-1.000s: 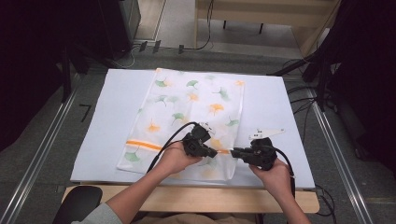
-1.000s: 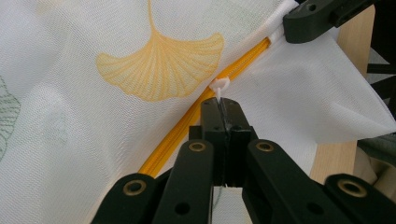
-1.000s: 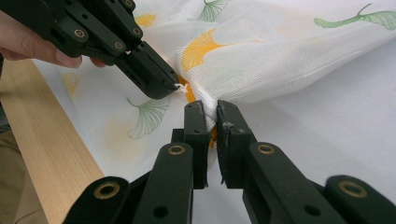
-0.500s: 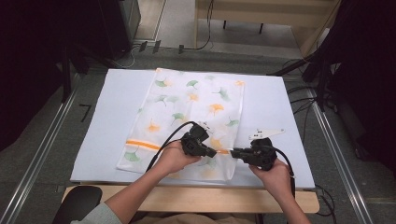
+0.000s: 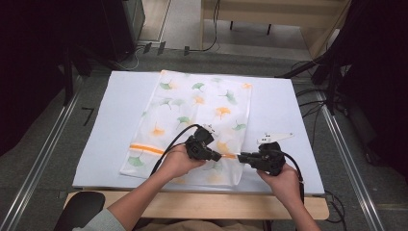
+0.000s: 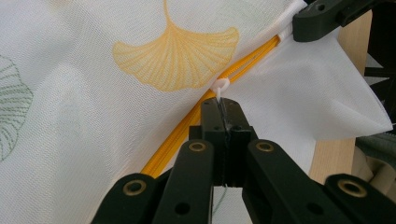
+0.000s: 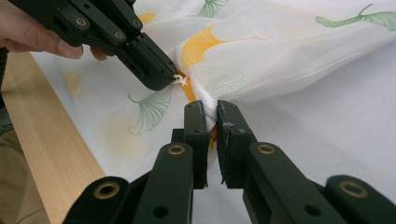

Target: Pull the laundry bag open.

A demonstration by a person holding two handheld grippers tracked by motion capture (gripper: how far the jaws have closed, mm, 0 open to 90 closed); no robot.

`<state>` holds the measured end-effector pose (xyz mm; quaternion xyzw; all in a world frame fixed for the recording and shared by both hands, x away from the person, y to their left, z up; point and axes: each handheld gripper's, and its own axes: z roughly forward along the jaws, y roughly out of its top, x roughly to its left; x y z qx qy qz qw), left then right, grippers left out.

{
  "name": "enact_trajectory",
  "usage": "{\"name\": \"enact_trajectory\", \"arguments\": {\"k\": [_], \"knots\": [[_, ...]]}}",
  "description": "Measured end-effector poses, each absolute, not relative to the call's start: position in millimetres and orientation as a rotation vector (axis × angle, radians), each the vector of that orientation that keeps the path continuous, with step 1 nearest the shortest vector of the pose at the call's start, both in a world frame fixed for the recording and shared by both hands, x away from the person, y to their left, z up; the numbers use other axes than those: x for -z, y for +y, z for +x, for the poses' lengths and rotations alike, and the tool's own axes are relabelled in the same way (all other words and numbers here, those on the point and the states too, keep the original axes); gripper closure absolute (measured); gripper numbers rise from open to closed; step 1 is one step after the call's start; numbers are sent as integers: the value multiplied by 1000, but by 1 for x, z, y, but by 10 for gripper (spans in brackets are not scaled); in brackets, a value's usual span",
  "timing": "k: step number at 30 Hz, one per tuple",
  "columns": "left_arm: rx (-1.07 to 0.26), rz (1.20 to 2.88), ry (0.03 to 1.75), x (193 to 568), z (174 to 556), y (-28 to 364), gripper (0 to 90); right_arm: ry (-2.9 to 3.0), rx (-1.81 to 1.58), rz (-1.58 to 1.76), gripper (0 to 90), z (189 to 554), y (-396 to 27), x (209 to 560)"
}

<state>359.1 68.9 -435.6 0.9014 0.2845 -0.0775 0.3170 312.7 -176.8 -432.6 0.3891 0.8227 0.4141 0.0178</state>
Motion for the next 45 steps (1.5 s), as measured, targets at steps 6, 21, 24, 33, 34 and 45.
{"name": "enact_trajectory", "arguments": {"k": [6, 21, 24, 33, 34, 45], "knots": [[208, 2372, 755, 436, 360, 69, 900, 2556, -1284, 1207, 851, 313, -177, 433], [182, 2399, 755, 436, 361, 74, 900, 2548, -1280, 1210, 850, 313, -178, 432], [184, 2391, 765, 436, 361, 75, 900, 2548, -1280, 1214, 850, 313, -178, 432], [182, 2387, 771, 436, 362, 76, 900, 2546, -1280, 1213, 849, 313, -179, 432], [184, 2386, 771, 436, 362, 77, 900, 2544, -1279, 1212, 849, 313, -180, 432], [177, 2391, 790, 437, 364, 81, 900, 2536, -1285, 1223, 848, 314, -182, 432]]}}
